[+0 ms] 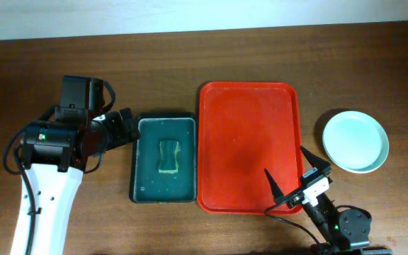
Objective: Clean dirty plates on tray and stack at the side
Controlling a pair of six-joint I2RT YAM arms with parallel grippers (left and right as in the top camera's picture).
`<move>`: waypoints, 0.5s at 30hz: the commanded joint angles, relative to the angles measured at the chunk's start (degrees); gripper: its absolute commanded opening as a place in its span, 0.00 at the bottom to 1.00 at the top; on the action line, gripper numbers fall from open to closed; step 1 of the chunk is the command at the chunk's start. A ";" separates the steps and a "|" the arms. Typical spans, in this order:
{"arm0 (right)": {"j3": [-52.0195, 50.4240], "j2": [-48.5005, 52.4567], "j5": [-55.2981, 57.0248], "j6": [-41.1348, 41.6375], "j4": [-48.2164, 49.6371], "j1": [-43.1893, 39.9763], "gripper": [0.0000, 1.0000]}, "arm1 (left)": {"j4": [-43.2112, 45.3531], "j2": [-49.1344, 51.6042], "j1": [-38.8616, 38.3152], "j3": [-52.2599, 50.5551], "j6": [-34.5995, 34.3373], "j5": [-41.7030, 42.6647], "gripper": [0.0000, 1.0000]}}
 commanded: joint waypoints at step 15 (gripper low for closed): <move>-1.27 -0.42 -0.50 0.52 -2.80 0.57 0.98 | -0.09 -0.24 0.24 0.66 0.92 0.20 0.99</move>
